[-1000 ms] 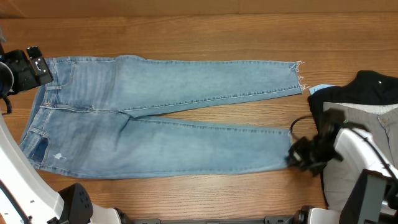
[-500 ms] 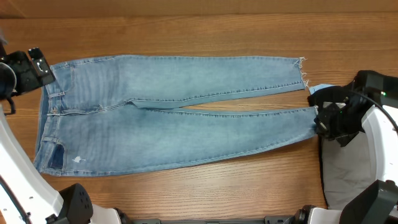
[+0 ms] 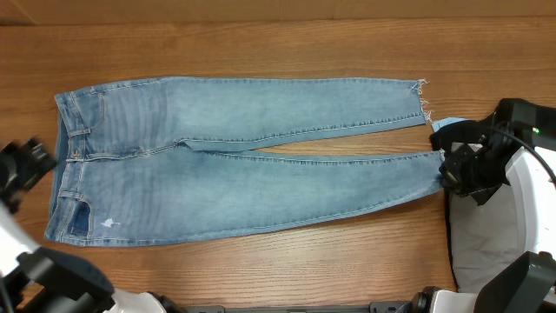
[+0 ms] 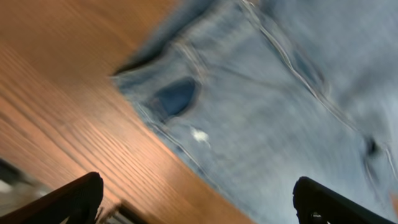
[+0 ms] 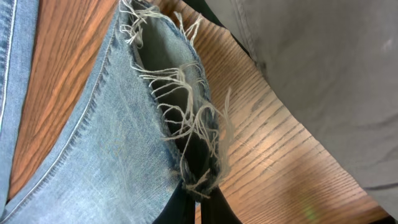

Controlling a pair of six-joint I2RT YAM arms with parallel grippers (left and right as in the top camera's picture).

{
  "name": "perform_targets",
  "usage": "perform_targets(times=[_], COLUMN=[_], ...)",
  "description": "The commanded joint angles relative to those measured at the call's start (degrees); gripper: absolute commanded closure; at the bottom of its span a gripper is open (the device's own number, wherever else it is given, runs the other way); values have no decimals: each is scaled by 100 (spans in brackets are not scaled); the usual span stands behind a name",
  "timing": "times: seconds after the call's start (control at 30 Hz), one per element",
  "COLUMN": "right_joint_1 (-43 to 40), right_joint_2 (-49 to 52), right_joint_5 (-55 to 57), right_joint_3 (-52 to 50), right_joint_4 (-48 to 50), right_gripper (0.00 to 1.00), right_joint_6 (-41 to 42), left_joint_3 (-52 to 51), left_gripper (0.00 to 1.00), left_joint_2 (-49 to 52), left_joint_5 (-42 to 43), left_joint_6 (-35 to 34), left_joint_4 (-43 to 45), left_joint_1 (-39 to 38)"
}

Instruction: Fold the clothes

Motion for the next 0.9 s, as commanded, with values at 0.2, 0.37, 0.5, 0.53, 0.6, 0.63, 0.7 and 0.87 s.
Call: perform_targets(times=[0.2, 0.37, 0.5, 0.53, 0.6, 0.63, 0.7, 0.87], right_joint_1=[-22, -22, -22, -22, -22, -22, -22, -22], right_joint_2=[-9, -9, -9, -9, -9, -9, -9, -9], right_joint_5=[101, 101, 101, 101, 101, 101, 101, 103], right_joint_3=[170, 170, 170, 170, 170, 170, 170, 170], right_joint_4=[308, 313, 304, 304, 304, 304, 304, 310], right_gripper=[96, 96, 96, 96, 96, 96, 96, 96], right_joint_6=[-42, -42, -42, -42, -42, -42, -42, -42], left_joint_3=[-2430, -2924, -3064, -3097, -3134, -3147, -3163, -3185], left_gripper=[3, 18, 32, 35, 44, 47, 53, 81], left_joint_2=[446, 776, 977, 1025, 1108, 1137, 1178, 1217], left_joint_5=[1517, 1665, 1648, 1626, 1482, 1392, 1292, 1268], left_joint_6=[136, 116, 118, 118, 116, 116, 114, 111], left_joint_4=[1644, 2653, 3209, 3320, 3449, 3482, 3534, 3480], left_joint_1=[1801, 1821, 1692, 1648, 1587, 1569, 1552, 1550])
